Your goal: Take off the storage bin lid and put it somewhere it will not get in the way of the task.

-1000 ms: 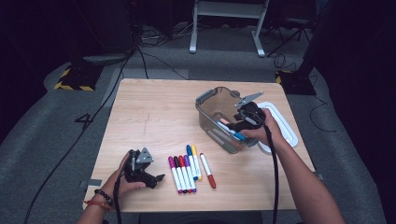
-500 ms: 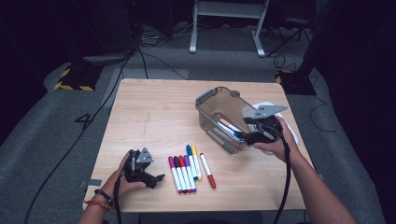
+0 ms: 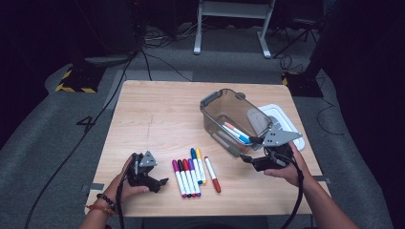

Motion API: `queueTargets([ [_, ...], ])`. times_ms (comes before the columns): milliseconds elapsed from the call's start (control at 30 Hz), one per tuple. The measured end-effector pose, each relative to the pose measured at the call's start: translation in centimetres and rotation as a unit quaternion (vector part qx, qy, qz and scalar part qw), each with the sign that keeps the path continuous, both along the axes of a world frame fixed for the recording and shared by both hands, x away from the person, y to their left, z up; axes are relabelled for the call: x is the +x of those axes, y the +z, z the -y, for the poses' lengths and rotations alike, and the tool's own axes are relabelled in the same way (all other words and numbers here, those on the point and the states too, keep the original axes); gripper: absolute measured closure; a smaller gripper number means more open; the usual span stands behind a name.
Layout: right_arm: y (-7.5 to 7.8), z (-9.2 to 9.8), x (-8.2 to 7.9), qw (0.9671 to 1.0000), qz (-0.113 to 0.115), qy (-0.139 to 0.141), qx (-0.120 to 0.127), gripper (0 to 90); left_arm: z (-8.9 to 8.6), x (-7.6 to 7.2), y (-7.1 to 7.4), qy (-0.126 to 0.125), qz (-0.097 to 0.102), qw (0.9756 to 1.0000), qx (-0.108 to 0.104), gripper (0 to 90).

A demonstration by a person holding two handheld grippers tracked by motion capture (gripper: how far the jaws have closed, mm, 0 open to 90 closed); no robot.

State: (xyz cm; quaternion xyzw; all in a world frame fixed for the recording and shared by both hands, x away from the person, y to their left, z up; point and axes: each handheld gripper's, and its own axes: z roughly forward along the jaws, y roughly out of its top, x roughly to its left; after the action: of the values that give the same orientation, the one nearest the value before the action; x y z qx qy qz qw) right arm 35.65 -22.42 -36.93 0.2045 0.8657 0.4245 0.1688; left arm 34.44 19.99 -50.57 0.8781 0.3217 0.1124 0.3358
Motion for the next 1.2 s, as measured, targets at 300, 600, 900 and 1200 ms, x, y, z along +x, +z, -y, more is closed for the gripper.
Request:
queueTargets([
  [300,-2.6,-0.9,-1.7,0.9998,-0.006,0.016,-0.002,30.9,0.0,0.0,0.0,0.000,0.000,1.0000,0.000,0.2],
  [600,-6.4,-3.6,-1.6,0.9988,-0.032,0.024,-0.028,31.8,0.0,0.0,0.0,0.000,0.000,1.0000,0.000,0.3],
  [900,-9.2,-6.9,-1.8,0.9973,-0.048,0.029,-0.047,32.1,0.0,0.0,0.0,0.000,0.000,1.0000,0.000,0.2],
  [1200,-11.3,-7.8,-1.6,0.9949,-0.069,0.027,-0.068,37.5,0.0,0.0,0.0,0.001,0.000,1.0000,0.001,0.3],
])
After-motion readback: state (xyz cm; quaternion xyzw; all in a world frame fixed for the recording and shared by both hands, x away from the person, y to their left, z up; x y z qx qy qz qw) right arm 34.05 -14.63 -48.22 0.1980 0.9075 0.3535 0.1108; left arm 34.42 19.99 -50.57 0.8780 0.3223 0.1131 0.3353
